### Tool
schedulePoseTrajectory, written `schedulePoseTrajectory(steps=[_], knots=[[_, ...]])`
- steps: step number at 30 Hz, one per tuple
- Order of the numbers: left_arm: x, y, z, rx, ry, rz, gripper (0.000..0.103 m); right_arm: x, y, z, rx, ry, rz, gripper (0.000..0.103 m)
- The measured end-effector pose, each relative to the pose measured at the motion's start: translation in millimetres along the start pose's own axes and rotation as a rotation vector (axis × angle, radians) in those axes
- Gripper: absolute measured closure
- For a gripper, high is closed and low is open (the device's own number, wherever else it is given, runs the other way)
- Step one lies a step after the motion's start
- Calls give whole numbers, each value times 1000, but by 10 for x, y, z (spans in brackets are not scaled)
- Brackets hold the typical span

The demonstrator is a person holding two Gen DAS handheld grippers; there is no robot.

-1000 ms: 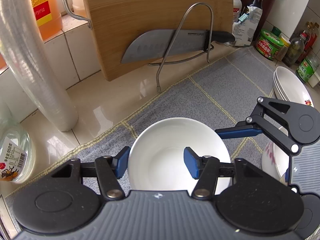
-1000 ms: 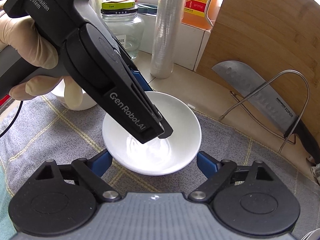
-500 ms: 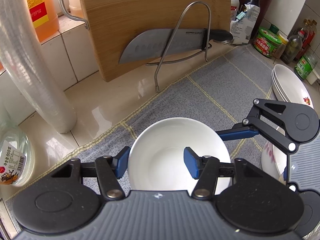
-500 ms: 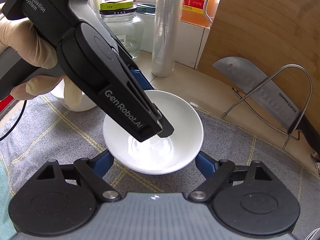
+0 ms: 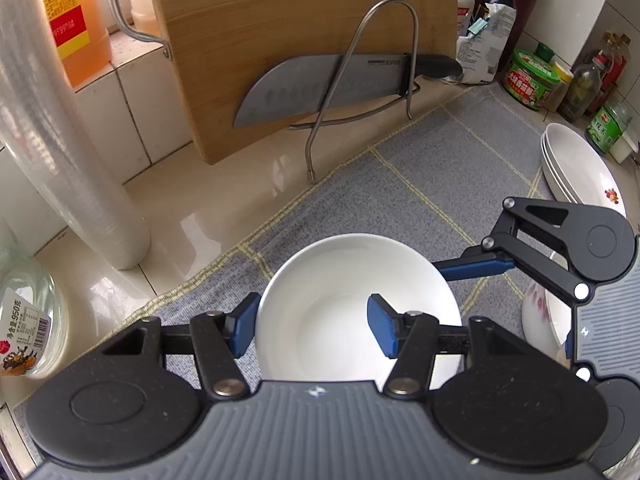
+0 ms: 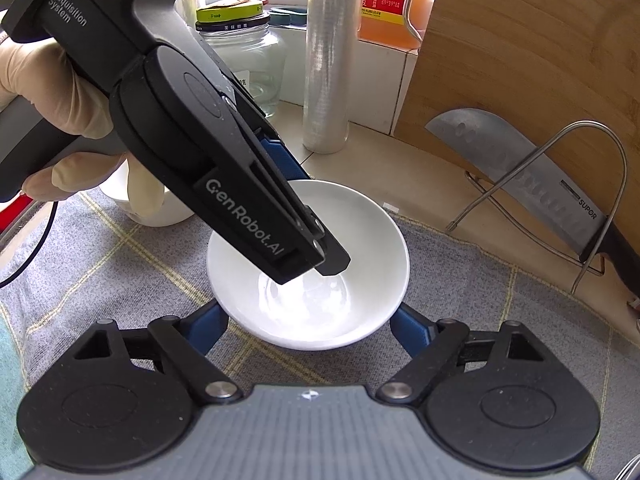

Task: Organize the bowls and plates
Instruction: 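Lift the bowl with the left tool and carry it to the placed bowl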

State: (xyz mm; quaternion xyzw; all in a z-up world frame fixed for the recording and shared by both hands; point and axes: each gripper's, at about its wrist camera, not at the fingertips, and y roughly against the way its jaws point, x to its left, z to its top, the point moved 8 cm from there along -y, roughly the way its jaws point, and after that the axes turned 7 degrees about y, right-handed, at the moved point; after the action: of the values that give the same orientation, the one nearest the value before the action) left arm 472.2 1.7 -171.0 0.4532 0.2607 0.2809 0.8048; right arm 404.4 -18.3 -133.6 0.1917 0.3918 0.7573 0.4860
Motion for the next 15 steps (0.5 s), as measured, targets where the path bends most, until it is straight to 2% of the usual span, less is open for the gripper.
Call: schedulePoseTrajectory(steps=[8, 15], knots=[[19, -16, 5, 29, 5, -25, 47, 12, 17, -5, -3, 0, -2, 12], [-40, -45, 8, 68, -80, -7, 47, 11, 25, -6, -5, 1, -3, 12]])
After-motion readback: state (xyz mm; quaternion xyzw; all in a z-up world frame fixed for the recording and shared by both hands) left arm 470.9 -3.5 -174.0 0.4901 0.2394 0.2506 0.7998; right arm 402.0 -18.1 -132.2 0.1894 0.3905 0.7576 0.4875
